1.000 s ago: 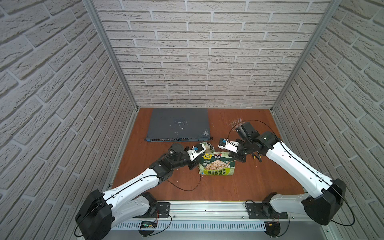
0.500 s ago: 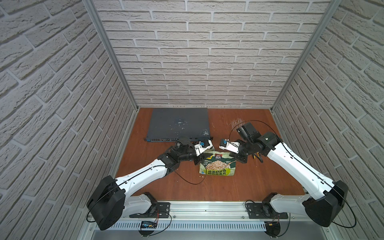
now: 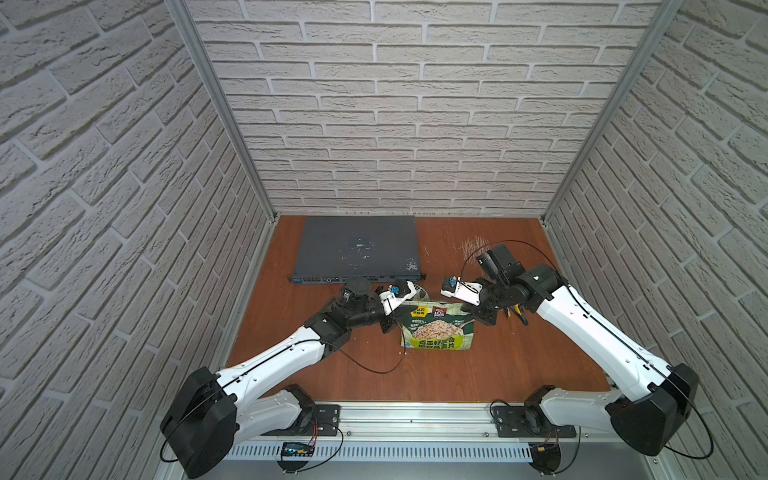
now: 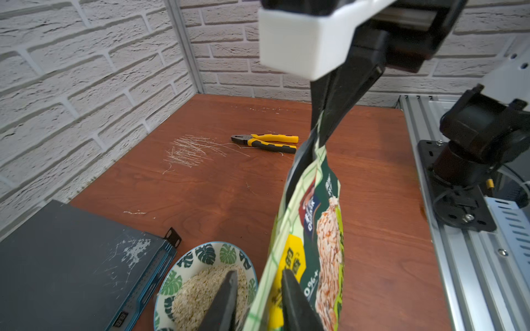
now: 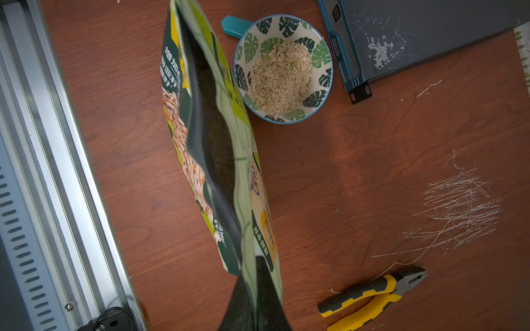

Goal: Pour the oats into the breakfast bowl
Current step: Close the oats bag at the center of the board.

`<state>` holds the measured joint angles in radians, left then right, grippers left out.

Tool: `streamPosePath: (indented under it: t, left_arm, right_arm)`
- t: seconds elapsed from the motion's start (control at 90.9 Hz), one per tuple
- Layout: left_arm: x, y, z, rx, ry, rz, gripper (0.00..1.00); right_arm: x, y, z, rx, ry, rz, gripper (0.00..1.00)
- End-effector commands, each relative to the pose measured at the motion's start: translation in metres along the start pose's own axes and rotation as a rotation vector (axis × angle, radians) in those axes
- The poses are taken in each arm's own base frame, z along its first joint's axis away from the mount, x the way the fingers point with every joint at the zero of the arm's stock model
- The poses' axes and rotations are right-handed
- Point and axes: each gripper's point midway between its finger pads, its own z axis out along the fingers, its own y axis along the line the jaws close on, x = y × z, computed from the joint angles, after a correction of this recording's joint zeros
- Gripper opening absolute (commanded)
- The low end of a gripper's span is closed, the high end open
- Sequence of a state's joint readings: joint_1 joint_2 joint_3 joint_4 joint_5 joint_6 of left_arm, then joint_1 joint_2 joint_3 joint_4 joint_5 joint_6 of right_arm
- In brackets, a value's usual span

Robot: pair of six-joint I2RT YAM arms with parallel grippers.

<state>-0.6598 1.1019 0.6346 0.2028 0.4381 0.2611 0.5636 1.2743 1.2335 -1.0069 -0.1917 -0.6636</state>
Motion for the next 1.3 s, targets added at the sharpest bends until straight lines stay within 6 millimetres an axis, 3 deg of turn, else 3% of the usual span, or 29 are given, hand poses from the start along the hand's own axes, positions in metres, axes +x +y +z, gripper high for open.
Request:
streamPosePath:
  t: [0.0,0.099,0.297,0.462,0.572,0.605,0.649,0.693,0.792,0.88,0.968,1.045,1.133,1.254,1.287]
  left_arm:
    - [0.001,0.007,-0.006,-0.044,-0.014,-0.003,0.19]
    - [-0.001,0.006,-0.007,-0.037,-0.021,0.000,0.00]
    - [-0.005,0.002,-0.004,-0.005,-0.043,0.007,0.00]
    - [-0.010,0.000,-0.006,0.002,-0.068,0.008,0.00]
    - [-0.011,0.000,-0.009,-0.006,-0.080,0.012,0.00]
    - [-0.011,0.000,-0.010,-0.011,-0.082,0.013,0.00]
    - [-0.011,0.000,-0.012,-0.015,-0.087,0.013,0.00]
    - [-0.010,0.000,-0.014,-0.021,-0.089,0.012,0.00]
    - [-0.008,0.001,-0.017,-0.031,-0.094,0.008,0.00]
    - [-0.008,0.001,-0.017,-0.028,-0.097,0.004,0.00]
    - [-0.010,0.000,-0.018,-0.021,-0.103,0.003,0.00]
    - [-0.010,0.000,-0.018,-0.022,-0.106,0.004,0.00]
    - [-0.011,0.000,-0.018,-0.020,-0.108,0.004,0.00]
    - [-0.011,-0.001,-0.019,-0.021,-0.110,0.004,0.00]
    - [-0.011,-0.001,-0.019,-0.021,-0.110,0.004,0.00]
  right_arm:
    - [-0.011,-0.001,-0.012,0.013,-0.063,-0.005,0.04]
    - [-0.023,0.006,-0.013,-0.016,-0.103,-0.021,0.12]
    - [-0.050,0.020,-0.005,-0.070,-0.161,-0.077,0.29]
    - [-0.063,0.021,0.005,-0.080,-0.157,-0.113,0.36]
    - [-0.068,0.019,0.011,-0.083,-0.149,-0.124,0.34]
    - [-0.068,0.020,0.013,-0.087,-0.142,-0.129,0.26]
    - [-0.067,0.020,0.013,-0.090,-0.134,-0.135,0.08]
    - [-0.065,0.020,0.013,-0.086,-0.123,-0.140,0.04]
    - [-0.064,0.017,0.010,-0.061,-0.122,-0.146,0.04]
    - [-0.071,0.019,0.008,-0.068,-0.156,-0.151,0.22]
    - [-0.080,0.024,0.012,-0.081,-0.178,-0.171,0.30]
    - [-0.087,0.027,0.017,-0.100,-0.188,-0.179,0.27]
    - [-0.089,0.028,0.022,-0.118,-0.171,-0.186,0.04]
    - [-0.093,0.027,0.023,-0.115,-0.184,-0.187,0.04]
    - [-0.097,0.027,0.022,-0.117,-0.201,-0.181,0.13]
